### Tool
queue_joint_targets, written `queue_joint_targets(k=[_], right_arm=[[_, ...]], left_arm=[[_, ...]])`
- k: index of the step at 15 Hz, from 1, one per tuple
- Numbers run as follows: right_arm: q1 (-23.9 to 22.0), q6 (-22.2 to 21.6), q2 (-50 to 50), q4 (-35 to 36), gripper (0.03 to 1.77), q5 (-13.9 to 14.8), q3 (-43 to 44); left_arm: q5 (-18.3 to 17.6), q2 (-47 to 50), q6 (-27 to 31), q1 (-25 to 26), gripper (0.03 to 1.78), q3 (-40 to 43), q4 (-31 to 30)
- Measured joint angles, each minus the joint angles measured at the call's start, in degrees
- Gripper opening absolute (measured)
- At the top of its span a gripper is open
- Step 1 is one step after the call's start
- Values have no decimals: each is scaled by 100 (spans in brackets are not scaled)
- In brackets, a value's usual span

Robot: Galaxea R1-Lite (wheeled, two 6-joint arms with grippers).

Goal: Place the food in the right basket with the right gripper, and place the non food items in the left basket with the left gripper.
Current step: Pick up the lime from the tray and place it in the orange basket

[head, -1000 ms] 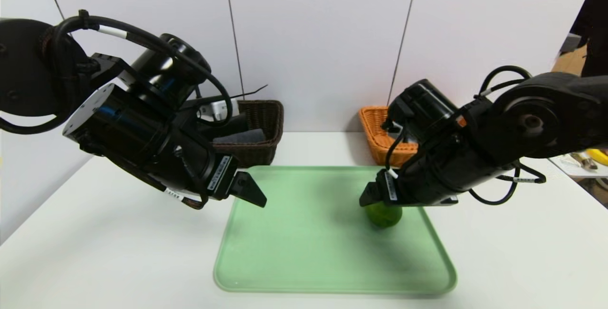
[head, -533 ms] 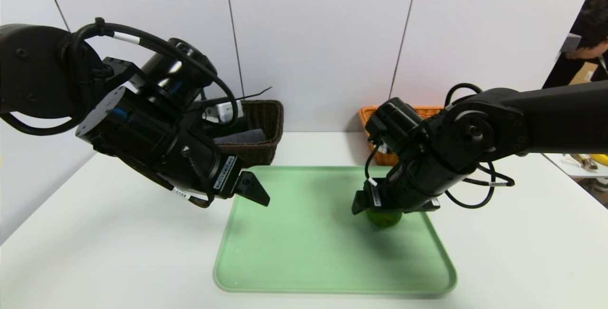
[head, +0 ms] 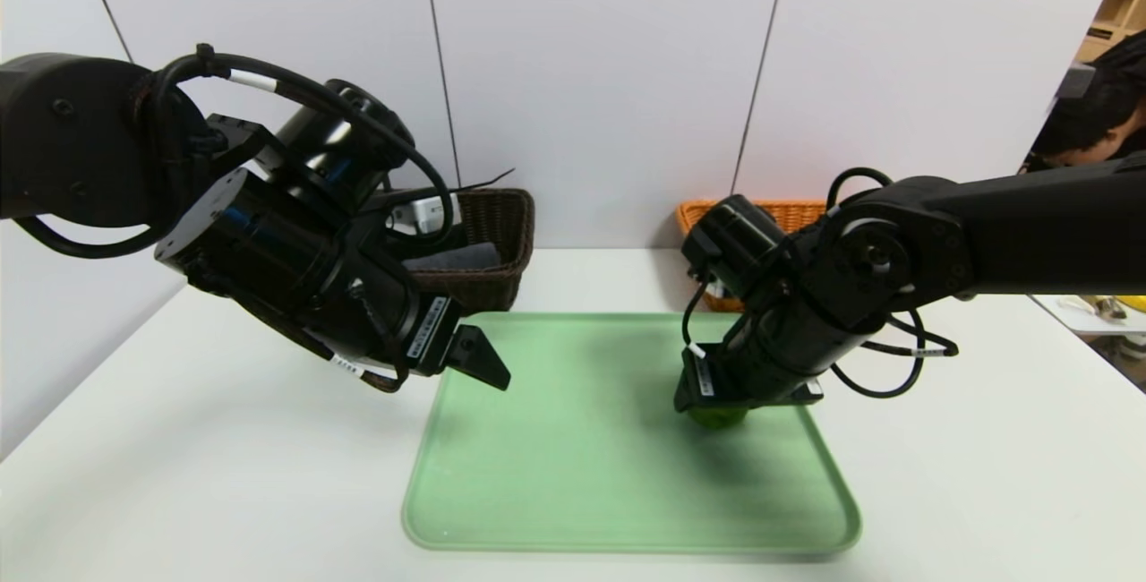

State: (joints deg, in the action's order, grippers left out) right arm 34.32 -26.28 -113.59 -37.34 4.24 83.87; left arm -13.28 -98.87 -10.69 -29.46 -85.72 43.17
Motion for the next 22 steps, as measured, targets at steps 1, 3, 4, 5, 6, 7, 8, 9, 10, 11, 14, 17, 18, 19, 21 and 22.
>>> queue_joint_targets(k=[1,3,4,5,6,7,8,9,10,11,14,17,18,19,21,22], right_arm=[[9,-10,-16,2,98,2,0],[9,-26,-20,5,79,-11,2],[5,-28,9,13,49,-28,11],[-6,-32,59,27,12,-34,22],[-11,-30,135,33,5,-44,39],[-17,-30,249,38,5,-52,74],[-23,-23,373,35,5,-74,138],[-41,-6,499,33,5,-87,216],[-56,13,618,30,5,-87,293],[-72,21,709,29,5,-87,343],[-80,21,858,18,5,-85,383],[-76,29,909,13,5,-83,384],[-76,33,913,5,19,-83,384],[-74,32,920,5,39,-83,383],[-65,33,929,0,68,-85,367],[-63,33,931,2,81,-85,367]], left_arm=[[0,0,-2,0,169,6,0],[0,0,0,11,169,11,0],[5,2,2,15,169,11,0],[0,11,2,20,169,12,0],[0,24,4,22,169,12,0],[-6,33,4,22,169,9,0],[-12,41,-2,22,169,9,2],[-17,46,-2,22,169,9,7],[-20,49,-2,22,169,9,7],[-20,57,-2,15,169,9,5],[-28,99,0,11,169,6,10],[-28,151,6,11,169,48,11],[-28,157,0,11,169,61,11],[-28,165,0,11,169,85,2],[-26,173,0,11,169,108,0],[-28,173,2,11,169,111,2]])
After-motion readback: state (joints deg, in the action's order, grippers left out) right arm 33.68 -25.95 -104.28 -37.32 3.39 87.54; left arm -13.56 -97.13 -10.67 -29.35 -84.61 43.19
